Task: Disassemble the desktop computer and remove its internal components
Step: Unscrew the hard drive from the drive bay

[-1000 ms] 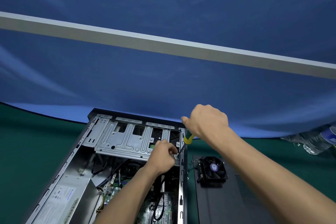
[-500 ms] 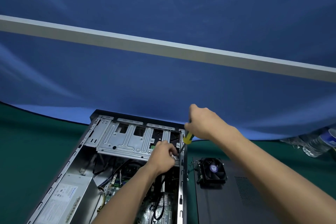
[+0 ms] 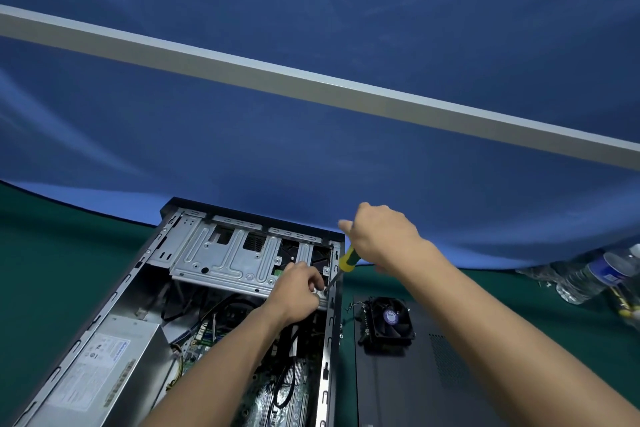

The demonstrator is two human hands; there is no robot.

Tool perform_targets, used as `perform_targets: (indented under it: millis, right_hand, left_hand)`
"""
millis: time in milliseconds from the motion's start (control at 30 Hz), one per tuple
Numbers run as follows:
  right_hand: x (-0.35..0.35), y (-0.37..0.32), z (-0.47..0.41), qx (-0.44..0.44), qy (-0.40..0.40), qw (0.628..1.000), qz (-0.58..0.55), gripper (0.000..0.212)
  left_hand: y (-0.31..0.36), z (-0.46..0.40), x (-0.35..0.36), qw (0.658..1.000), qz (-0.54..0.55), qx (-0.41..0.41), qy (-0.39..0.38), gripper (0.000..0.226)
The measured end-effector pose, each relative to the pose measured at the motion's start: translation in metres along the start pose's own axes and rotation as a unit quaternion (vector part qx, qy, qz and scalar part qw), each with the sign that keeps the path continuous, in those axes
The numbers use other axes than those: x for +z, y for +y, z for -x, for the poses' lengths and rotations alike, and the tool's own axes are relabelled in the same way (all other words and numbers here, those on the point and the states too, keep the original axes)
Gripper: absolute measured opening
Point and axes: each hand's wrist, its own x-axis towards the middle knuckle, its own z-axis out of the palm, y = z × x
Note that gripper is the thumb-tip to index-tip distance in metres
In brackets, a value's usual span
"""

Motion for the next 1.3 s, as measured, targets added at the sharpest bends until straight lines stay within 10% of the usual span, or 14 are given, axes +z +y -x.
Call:
perform_targets:
  millis: [1300]
  right_hand:
    - [0.009,0.006,-0.001,-0.058,0.057,0.989,-0.120,0.021]
  left_hand:
    - [0.002,-0.001,-0.002,1.000,-0.011,0.004,-0.003,0.044]
